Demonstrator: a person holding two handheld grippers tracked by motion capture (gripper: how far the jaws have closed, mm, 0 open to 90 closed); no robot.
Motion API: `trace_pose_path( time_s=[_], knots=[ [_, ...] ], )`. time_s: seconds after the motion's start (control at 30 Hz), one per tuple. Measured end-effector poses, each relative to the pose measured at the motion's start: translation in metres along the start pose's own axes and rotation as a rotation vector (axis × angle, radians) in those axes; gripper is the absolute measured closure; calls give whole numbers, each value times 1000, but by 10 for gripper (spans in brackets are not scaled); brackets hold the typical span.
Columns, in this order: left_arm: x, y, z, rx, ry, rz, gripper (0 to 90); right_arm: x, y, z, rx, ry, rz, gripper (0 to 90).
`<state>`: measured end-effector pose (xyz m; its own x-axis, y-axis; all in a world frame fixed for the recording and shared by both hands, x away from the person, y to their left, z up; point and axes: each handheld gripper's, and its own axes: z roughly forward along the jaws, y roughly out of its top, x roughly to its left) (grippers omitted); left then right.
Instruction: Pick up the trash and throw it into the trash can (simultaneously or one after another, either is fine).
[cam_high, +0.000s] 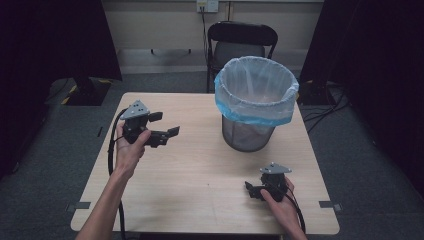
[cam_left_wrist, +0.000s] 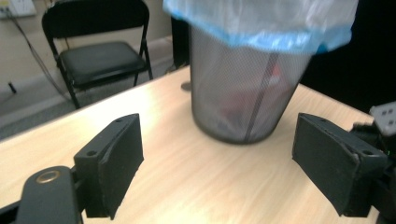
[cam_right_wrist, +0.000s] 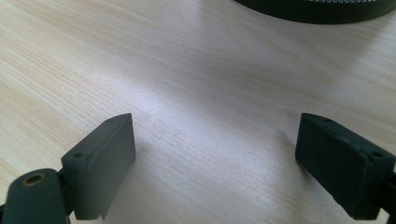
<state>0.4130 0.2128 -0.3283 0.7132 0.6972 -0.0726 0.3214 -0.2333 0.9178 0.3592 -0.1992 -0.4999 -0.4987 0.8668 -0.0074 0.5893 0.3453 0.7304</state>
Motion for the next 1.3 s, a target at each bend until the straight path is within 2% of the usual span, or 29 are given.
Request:
trace_pose_path(
  time_s=[0.13, 0.3, 0.57, 0.63, 0.8, 0.9, 0.97, 1.0, 1.07, 1.13, 1.17, 1.3],
  knots=[
    [2, -15, -6, 16, 6, -23, 166, 0, 0, 0, 0, 0, 0, 114],
    [0, -31, -10, 57, 41, -14, 164, 0, 0, 0, 0, 0, 0, 113],
    [-3, -57, -14, 97, 62, -29, 160, 0, 0, 0, 0, 0, 0, 113],
    [-2, -64, -16, 98, 55, -47, 163, 0, 0, 0, 0, 0, 0, 113],
    [-2, -84, -17, 129, 76, -53, 159, 0, 0, 0, 0, 1, -2, 113],
    [-2, -95, -18, 143, 67, -94, 159, 0, 0, 0, 0, 1, -2, 113],
    [-4, -100, -16, 191, 116, -60, 159, 0, 0, 0, -1, 0, -1, 113],
    [-5, -104, -15, 206, 128, -64, 159, 0, 0, 0, -1, 0, -1, 113],
    [-5, -113, -13, 235, 120, -85, 159, 0, 0, 0, 0, 0, -1, 113],
    [-4, -121, -11, 273, 143, -74, 159, 0, 0, 0, 0, 0, 0, 114],
    [-3, -126, -10, 286, 134, -78, 160, 0, 0, 0, 0, 0, 0, 113],
    [-1, -142, -10, 314, 131, -105, 162, 0, 0, 0, 0, 1, -1, 113]
  ],
)
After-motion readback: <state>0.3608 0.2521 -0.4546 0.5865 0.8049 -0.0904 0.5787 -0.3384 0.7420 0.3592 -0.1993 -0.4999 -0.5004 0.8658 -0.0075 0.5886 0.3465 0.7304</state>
